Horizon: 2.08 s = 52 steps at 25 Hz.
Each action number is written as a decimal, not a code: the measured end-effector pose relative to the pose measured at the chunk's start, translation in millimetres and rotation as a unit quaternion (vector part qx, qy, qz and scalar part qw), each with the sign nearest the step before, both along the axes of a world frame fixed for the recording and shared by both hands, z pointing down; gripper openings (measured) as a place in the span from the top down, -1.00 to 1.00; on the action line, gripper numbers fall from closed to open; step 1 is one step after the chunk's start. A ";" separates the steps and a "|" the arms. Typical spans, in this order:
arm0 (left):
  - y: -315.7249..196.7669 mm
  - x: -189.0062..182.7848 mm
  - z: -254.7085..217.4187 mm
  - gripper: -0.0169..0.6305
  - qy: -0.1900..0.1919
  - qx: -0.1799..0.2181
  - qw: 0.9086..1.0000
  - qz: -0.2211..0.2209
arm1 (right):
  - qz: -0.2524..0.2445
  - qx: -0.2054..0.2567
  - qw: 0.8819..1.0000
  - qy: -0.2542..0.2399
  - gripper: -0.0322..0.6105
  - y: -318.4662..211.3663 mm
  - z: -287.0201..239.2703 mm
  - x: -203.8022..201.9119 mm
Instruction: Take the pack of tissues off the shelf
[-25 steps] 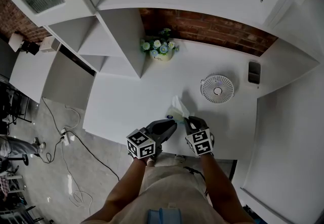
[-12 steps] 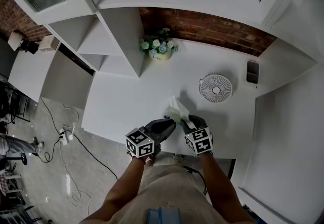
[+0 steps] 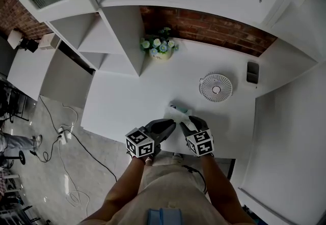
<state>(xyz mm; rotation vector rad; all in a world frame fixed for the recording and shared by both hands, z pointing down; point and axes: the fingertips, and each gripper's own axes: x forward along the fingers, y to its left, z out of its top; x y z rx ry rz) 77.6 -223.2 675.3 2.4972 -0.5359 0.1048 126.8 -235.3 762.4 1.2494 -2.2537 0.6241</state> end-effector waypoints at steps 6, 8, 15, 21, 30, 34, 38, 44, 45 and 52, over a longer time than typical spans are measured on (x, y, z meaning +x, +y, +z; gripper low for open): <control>1.9 -1.3 -3.2 0.76 0.000 0.004 1.000 -0.001 | 0.003 0.004 1.000 -0.006 0.27 5.7 -7.5 2.6; 2.4 -2.5 -4.5 0.76 0.000 0.006 1.000 -0.003 | 0.006 0.007 1.000 -0.007 0.26 7.4 -11.0 4.6; 6.1 -3.9 -10.3 0.76 -0.001 0.013 1.000 -0.006 | 0.011 0.015 1.000 -0.016 0.26 12.0 -23.8 8.8; 11.3 -7.7 -13.5 0.76 -0.003 0.017 1.000 -0.007 | 0.007 0.027 0.999 -0.020 0.27 17.3 -37.5 7.3; 18.6 -8.8 -18.3 0.76 -0.004 0.023 1.000 -0.012 | -0.001 0.043 0.999 -0.026 0.46 27.6 -53.2 8.0; 20.7 -10.4 -20.5 0.76 -0.006 0.026 1.000 -0.014 | -0.006 0.058 0.998 -0.031 0.71 31.9 -64.5 6.8; 22.8 -10.1 -23.7 0.76 -0.007 0.030 0.999 -0.016 | -0.017 0.071 0.997 -0.040 0.81 36.3 -76.1 3.1; 24.6 -9.9 -28.1 0.76 -0.009 0.036 0.999 -0.013 | -0.027 0.083 0.995 -0.046 0.85 40.6 -90.6 -4.3; 24.8 -10.3 -28.6 0.76 -0.010 0.037 0.999 -0.013 | -0.029 0.085 0.995 -0.047 0.85 41.8 -92.8 -5.4; 26.7 -11.2 -36.7 0.76 -0.015 0.051 0.999 -0.007 | -0.038 0.093 0.994 -0.047 0.85 46.7 -106.5 -6.2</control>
